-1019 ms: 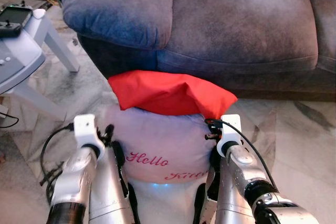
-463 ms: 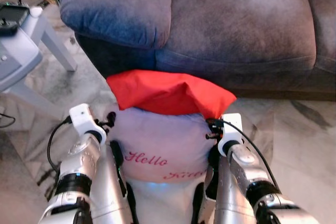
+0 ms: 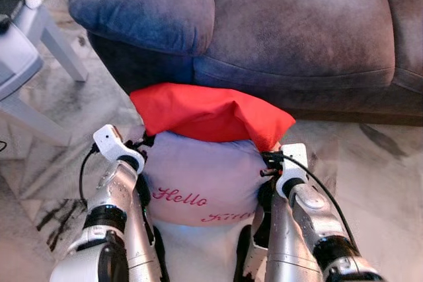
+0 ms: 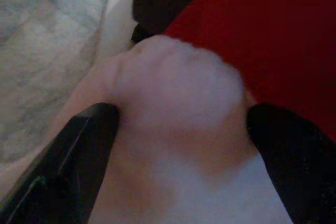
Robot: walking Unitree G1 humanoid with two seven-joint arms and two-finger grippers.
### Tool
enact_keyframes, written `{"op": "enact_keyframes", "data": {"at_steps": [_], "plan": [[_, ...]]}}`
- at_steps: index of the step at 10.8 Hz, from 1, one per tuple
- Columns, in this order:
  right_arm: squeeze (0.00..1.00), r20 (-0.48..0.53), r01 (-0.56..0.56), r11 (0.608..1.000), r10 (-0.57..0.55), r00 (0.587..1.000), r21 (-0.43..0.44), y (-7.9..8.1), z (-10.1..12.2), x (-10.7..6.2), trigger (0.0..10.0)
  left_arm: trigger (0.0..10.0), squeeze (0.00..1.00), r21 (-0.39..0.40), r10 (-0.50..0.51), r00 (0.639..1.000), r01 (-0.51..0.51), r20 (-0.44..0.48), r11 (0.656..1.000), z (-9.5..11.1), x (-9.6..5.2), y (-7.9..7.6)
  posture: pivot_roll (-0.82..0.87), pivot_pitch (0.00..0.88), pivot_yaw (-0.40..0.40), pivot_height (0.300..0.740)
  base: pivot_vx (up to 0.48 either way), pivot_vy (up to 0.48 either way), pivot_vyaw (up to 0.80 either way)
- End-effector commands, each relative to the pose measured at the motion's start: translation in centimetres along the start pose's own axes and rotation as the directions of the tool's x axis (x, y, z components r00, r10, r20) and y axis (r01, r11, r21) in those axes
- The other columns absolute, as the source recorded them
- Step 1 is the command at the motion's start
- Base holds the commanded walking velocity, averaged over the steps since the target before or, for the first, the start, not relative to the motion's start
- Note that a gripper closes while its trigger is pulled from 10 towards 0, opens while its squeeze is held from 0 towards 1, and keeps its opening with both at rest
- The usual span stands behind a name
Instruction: Move the pillow to the sofa from floor
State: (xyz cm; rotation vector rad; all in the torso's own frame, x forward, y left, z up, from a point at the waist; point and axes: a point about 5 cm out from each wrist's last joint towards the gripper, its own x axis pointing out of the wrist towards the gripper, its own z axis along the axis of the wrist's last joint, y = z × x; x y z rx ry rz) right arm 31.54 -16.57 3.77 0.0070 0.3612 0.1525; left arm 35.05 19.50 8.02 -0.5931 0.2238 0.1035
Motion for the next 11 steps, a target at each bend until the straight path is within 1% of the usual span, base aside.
{"op": "enact_keyframes", "data": {"at_steps": [1, 2, 3, 4, 5, 6, 9, 11], "plan": [[0.0, -0.006, 0.063, 0.998, -0.063, 0.998, 0.006, -2.0, -0.6, -1.0, 10.0, 10.0, 0.0, 0.043, 0.066, 0.995, -0.063, -0.08, 0.997, -2.2, -0.4, 1.0, -0.07, 0.439, -0.148, 0.471, 0.0, 0.0, 0.0], [0.0, -0.009, 0.064, 0.998, -0.064, 0.998, 0.003, -2.1, -0.8, -1.4, 10.0, 10.0, 0.0, 0.078, 0.096, 0.99, -0.088, -0.101, 0.993, -2.7, -0.4, 1.2, -0.07, 0.443, -0.153, 0.471, 0.0, 0.0, 0.0], [0.0, -0.022, 0.067, 0.998, -0.067, 0.997, -0.002, -2.3, -1.1, -1.8, 10.0, 10.0, 0.0, 0.106, 0.108, 0.985, -0.095, -0.132, 0.99, -3.3, -0.4, 1.0, -0.08, 0.448, -0.158, 0.471, 0.0, 0.0, 0.0], [0.0, -0.024, 0.074, 0.997, -0.074, 0.997, -0.005, -2.4, -1.1, -2.0, 10.0, 10.0, 0.0, 0.056, 0.089, 0.987, -0.083, -0.132, 0.995, -3.4, -0.2, 0.5, -0.08, 0.45, -0.159, 0.471, 0.0, 0.0, 0.0], [0.0, -0.022, 0.077, 0.997, -0.077, 0.997, -0.007, -2.6, -1.0, -2.2, 10.0, 8.3, 0.0, 0.023, 0.081, 0.988, -0.079, -0.129, 0.997, -3.5, -0.1, 0.2, -0.08, 0.45, -0.163, 0.471, 0.0, 0.0, 0.0], [0.0, -0.022, 0.08, 0.997, -0.081, 0.997, -0.01, -2.7, -0.8, -2.4, 10.0, 0.0, 0.0, 0.031, 0.081, 0.989, -0.078, -0.125, 0.997, -3.6, -0.1, 0.2, -0.08, 0.449, -0.167, 0.471, 0.0, 0.0, 0.0], [0.0, -0.021, 0.076, 0.997, -0.076, 0.997, -0.009, -2.3, -0.4, -2.1, 10.0, 0.0, 0.0, 0.027, 0.09, 0.99, -0.088, -0.109, 0.996, -3.2, -0.1, 0.6, -0.07, 0.444, -0.168, 0.471, 0.0, 0.0, 0.0], [0.0, -0.026, 0.071, 0.997, -0.071, 0.997, -0.006, -2.0, -0.5, -2.1, 10.0, 0.0, 0.0, 0.032, 0.088, 0.991, -0.085, -0.102, 0.996, -3.1, -0.1, 0.8, -0.06, 0.44, -0.165, 0.471, 0.0, 0.0, 0.0]]}}
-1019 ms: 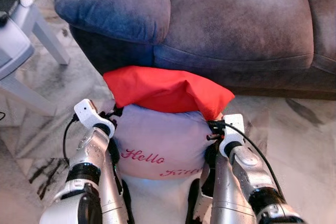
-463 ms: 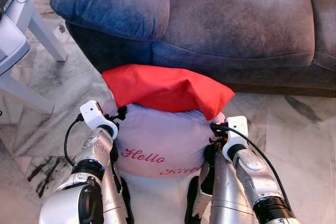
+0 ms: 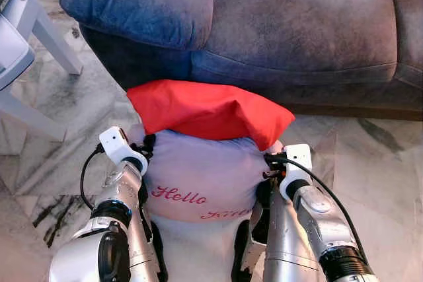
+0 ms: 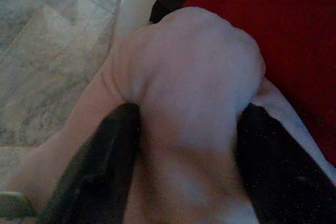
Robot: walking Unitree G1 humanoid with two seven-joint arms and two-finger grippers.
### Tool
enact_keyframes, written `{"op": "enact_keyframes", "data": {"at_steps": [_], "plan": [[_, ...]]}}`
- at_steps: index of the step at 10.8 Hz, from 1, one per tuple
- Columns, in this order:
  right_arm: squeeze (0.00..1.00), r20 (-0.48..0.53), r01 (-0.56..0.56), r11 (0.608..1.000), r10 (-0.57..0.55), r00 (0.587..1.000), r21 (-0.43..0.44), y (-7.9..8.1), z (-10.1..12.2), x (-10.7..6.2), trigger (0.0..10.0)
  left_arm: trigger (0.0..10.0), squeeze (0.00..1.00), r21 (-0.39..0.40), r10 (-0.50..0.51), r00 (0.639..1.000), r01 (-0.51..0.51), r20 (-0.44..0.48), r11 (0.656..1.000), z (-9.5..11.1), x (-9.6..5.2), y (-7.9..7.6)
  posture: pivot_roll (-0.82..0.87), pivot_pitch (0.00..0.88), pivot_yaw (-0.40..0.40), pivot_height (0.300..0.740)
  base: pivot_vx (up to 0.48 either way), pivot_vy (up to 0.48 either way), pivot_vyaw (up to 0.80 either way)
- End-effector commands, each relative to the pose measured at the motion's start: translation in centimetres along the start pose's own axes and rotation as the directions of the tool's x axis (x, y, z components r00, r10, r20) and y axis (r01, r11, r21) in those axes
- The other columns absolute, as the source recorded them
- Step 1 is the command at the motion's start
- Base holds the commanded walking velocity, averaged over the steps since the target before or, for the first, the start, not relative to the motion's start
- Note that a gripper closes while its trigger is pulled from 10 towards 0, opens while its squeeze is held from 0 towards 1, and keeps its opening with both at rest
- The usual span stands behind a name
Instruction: Move the pillow to the sofa from floor
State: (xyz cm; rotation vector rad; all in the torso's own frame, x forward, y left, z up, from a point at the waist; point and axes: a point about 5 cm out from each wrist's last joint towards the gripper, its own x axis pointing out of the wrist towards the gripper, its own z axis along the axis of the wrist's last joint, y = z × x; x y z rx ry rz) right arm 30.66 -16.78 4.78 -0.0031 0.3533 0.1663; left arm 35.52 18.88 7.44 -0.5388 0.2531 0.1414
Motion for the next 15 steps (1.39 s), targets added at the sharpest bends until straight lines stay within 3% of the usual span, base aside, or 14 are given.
{"op": "enact_keyframes", "data": {"at_steps": [1, 6, 7, 8, 11, 13, 14, 15], "plan": [[0.0, -0.039, 0.084, 0.996, -0.084, 0.996, 0.005, -2.0, -1.2, -1.0, 10.0, 0.0, 0.0, -0.019, 0.034, 0.995, -0.036, -0.091, 0.999, -2.4, -0.6, 1.0, -0.06, 0.437, -0.164, 0.471, 0.0, 0.0, 0.0], [0.0, -0.036, 0.093, 0.996, -0.092, 0.995, 0.014, -1.9, -1.2, -0.7, 10.0, 0.0, 0.0, -0.002, 0.026, 0.996, -0.026, -0.088, 1.0, -2.8, -0.7, 0.8, -0.04, 0.414, -0.145, 0.471, 0.0, 0.0, 0.0], [0.0, -0.012, 0.096, 0.995, -0.096, 0.995, 0.034, -1.8, -1.1, -0.7, 10.0, 0.0, 0.0, 0.108, -0.014, 0.999, 0.018, -0.037, 0.994, -2.4, -0.9, 0.5, -0.02, 0.395, -0.135, 0.471, 0.0, 0.0, 0.0], [0.0, 0.03, 0.109, 0.993, -0.111, 0.993, 0.049, -1.9, -1.0, -0.9, 10.0, 10.0, 0.0, 0.291, -0.06, 0.998, 0.051, 0.022, 0.956, -2.0, -1.3, 0.2, -0.01, 0.376, -0.125, 0.471, 0.0, 0.0, 0.0], [0.0, 0.119, 0.151, 0.984, -0.162, 0.98, 0.097, -2.6, -0.6, -1.7, 10.0, 10.0, 0.0, 0.397, -0.138, 0.978, 0.066, 0.154, 0.916, -0.9, -2.9, 0.5, 0.02, 0.314, -0.103, 0.471, 0.0, 0.0, 0.0], [0.0, 0.158, 0.187, 0.976, -0.204, 0.966, 0.116, -2.9, -0.6, -1.9, 10.0, 10.0, 0.0, 0.488, -0.161, 0.964, 0.04, 0.209, 0.872, -0.4, -3.7, 1.0, 0.03, 0.259, -0.082, 0.471, 0.0, 0.0, 0.0], [0.0, 0.203, 0.21, 0.967, -0.236, 0.95, 0.141, -3.2, -0.1, -2.1, 10.0, 10.0, 0.0, 0.547, -0.183, 0.939, -0.006, 0.291, 0.837, 0.7, -4.2, 0.9, 0.03, 0.235, -0.072, 0.471, 0.0, 0.0, 0.0], [0.0, 0.222, 0.211, 0.966, -0.24, 0.945, 0.147, -3.1, 0.3, -1.9, 10.0, 10.0, 0.0, 0.527, -0.166, 0.938, -0.02, 0.304, 0.85, 1.1, -4.2, 1.0, 0.03, 0.224, -0.067, 0.471, 0.0, 0.0, 0.0]]}}
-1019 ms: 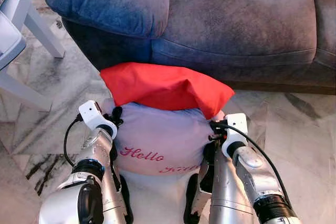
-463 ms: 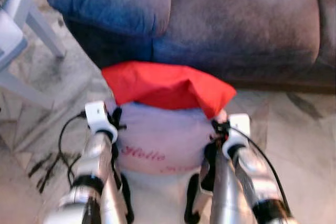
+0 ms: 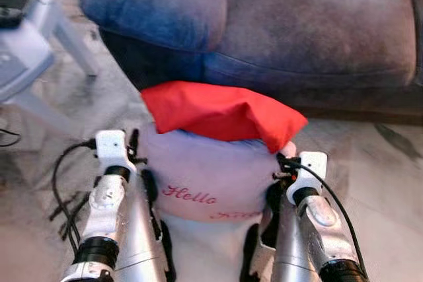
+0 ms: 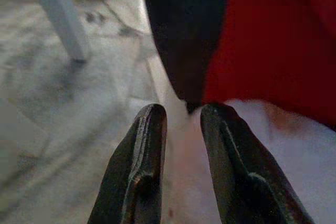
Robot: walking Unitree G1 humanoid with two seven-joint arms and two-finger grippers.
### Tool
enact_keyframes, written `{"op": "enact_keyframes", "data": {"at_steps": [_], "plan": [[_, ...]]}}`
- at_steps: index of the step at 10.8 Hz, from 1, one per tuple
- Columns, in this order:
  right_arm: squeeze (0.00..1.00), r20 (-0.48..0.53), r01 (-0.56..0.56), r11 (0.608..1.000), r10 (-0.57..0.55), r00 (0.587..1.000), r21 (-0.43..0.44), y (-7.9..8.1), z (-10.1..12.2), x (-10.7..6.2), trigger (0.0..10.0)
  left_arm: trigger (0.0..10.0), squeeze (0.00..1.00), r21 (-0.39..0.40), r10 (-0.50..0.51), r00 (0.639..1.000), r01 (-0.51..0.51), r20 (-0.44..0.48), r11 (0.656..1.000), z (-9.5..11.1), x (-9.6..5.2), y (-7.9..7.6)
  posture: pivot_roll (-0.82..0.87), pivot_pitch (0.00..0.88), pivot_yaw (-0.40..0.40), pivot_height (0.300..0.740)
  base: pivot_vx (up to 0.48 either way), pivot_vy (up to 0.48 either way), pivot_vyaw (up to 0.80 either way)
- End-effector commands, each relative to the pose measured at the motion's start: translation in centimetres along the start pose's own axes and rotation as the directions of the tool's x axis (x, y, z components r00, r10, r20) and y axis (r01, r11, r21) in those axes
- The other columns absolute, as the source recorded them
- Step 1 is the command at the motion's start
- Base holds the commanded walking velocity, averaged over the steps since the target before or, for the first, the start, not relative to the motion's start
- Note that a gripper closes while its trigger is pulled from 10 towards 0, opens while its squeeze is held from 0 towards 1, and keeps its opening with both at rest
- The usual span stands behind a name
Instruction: Move the pillow to the sofa from floor
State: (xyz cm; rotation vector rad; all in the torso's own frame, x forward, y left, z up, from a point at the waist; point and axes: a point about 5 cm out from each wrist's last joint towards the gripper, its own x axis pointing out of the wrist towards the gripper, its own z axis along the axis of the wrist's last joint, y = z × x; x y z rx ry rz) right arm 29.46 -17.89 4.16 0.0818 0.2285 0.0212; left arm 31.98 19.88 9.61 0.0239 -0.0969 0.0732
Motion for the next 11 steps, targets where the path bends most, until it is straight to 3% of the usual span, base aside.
{"op": "enact_keyframes", "data": {"at_steps": [1, 3, 11], "plan": [[0.0, 0.12, 0.096, 0.995, -0.099, 0.988, 0.034, -1.93, 1.91, 0.01, 10.0, 10.0, 0.0, 0.007, 0.005, 1.0, -0.005, -0.031, 1.0, -0.53, -0.33, 0.22, 0.03, 0.199, -0.061, 0.471, 0.0, 0.0, 0.0], [0.0, 0.121, 0.089, 0.995, -0.093, 0.988, 0.036, -1.55, 1.95, 0.42, 10.0, 10.0, 0.0, -0.041, 0.005, 0.999, -0.007, -0.042, 0.999, -0.51, -0.16, 0.09, 0.04, 0.183, -0.057, 0.471, 0.0, 0.0, 0.0], [0.0, 0.107, 0.081, 0.996, -0.084, 0.991, 0.03, -1.47, 1.54, 0.77, 10.0, 10.0, 0.0, -0.057, -0.003, 0.998, -0.001, -0.067, 0.998, -1.1, -0.66, -0.02, 0.04, 0.171, -0.057, 0.471, 0.0, 0.0, 0.0]]}}
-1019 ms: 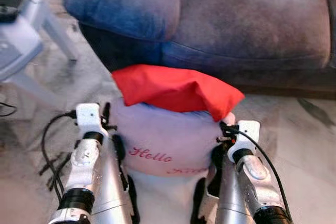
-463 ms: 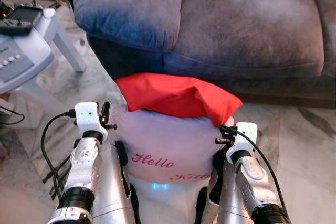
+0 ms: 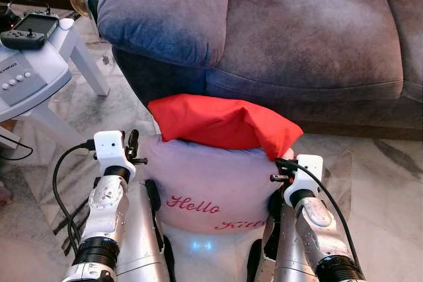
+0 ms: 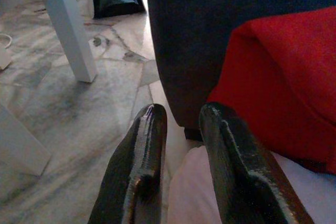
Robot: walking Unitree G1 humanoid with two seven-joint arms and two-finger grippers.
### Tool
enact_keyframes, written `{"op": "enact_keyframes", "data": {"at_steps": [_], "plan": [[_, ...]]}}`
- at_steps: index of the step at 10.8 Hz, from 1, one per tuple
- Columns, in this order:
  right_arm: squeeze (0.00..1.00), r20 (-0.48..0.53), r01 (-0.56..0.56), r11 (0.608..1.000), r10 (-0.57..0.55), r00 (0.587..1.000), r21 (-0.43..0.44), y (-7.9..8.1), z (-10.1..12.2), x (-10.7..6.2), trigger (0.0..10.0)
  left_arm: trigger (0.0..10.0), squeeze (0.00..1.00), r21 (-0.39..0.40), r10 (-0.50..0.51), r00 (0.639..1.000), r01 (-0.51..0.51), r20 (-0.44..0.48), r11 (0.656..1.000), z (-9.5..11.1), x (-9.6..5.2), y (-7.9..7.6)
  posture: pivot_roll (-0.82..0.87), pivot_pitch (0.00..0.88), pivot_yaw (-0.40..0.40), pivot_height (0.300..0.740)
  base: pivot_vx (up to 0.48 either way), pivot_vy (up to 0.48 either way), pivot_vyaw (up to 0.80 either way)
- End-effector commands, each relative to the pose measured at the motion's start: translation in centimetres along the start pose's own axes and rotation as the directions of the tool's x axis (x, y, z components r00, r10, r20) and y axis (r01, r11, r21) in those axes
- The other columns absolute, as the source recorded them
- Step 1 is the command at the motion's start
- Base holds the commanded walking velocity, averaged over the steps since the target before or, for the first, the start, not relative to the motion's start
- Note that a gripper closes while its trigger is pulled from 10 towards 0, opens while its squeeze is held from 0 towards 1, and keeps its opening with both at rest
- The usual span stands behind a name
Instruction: Move the pillow to the sofa from floor
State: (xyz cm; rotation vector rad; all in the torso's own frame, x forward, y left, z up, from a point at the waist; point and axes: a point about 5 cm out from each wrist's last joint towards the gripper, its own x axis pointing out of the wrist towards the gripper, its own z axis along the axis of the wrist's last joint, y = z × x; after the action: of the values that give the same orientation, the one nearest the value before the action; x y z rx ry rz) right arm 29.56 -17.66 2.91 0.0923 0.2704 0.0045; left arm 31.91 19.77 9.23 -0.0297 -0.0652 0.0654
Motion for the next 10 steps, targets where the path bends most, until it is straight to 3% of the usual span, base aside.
{"op": "enact_keyframes", "data": {"at_steps": [1, 3, 10], "plan": [[0.0, 0.148, 0.061, 0.998, -0.063, 0.987, 0.02, -1.5, 2.76, 0.29, 10.0, 10.0, 0.0, -0.005, 0.004, 0.999, -0.005, -0.034, 1.0, -0.77, -0.55, 0.12, 0.04, 0.171, -0.057, 0.471, 0.0, 0.0, 0.0], [0.0, 0.142, 0.058, 0.998, -0.06, 0.988, 0.018, -1.46, 2.62, 0.32, 10.0, 10.0, 0.0, -0.008, 0.006, 0.999, -0.007, -0.036, 1.0, -0.8, -0.6, 0.18, 0.04, 0.174, -0.058, 0.471, 0.0, 0.0, 0.0], [0.0, 0.131, 0.054, 0.998, -0.056, 0.99, 0.021, -1.23, 2.42, 0.46, 10.0, 10.0, 0.0, -0.012, -0.004, 0.999, 0.004, -0.033, 1.0, -0.65, -0.53, 0.21, 0.05, 0.173, -0.055, 0.471, -0.272, 0.0, 0.0]]}}
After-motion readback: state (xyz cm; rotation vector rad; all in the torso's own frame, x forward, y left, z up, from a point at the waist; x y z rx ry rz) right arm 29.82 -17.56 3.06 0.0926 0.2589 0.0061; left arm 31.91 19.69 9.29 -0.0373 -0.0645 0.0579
